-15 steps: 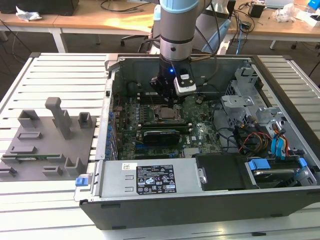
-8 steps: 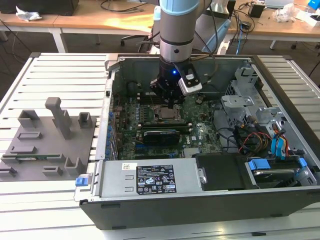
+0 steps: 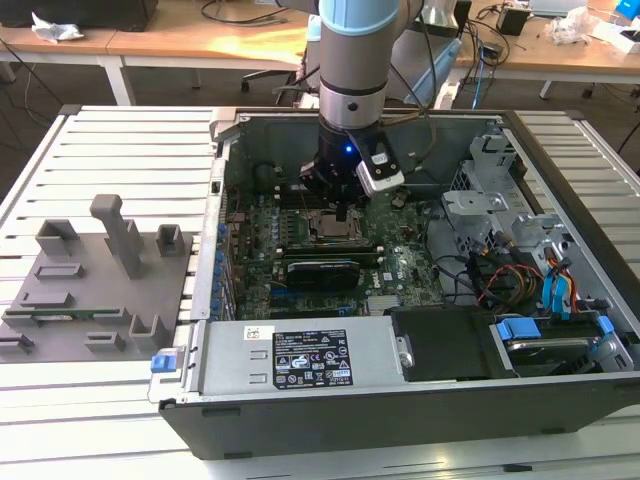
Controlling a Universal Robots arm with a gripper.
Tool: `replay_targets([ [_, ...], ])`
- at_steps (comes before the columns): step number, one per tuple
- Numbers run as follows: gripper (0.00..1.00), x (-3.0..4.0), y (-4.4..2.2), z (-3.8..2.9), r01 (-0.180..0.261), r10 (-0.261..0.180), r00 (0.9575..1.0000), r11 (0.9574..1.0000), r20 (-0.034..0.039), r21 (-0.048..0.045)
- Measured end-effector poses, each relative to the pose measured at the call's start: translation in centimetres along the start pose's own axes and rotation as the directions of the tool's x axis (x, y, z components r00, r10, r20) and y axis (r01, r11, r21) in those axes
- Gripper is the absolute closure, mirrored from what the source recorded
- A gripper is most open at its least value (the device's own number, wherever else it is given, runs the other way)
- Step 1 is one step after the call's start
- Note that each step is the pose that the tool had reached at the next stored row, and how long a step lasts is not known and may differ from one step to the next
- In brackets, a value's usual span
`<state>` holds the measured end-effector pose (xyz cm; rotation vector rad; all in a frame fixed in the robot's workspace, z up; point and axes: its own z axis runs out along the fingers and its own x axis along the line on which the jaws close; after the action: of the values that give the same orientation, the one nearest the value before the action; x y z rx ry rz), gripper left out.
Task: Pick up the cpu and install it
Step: 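Close the cpu cover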
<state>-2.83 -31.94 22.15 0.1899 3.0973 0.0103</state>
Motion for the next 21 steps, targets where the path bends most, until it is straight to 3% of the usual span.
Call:
replay_targets([
  [6,0.89,2.28,-0.31,0.24,0.0,0.0,1.0,1.0,-0.0002,0.0002],
  [13,0.89,2.79,-0.38,0.87,0.0,0.0,1.0,1.0,-0.0002,0.0003],
  [17,0.89,3.67,-0.48,1.16,0.0,0.0,1.0,1.0,-0.0001,0.0001],
  [21,0.89,3.72,-0.49,1.17,0.0,0.0,1.0,1.0,0.0,0.0001],
])
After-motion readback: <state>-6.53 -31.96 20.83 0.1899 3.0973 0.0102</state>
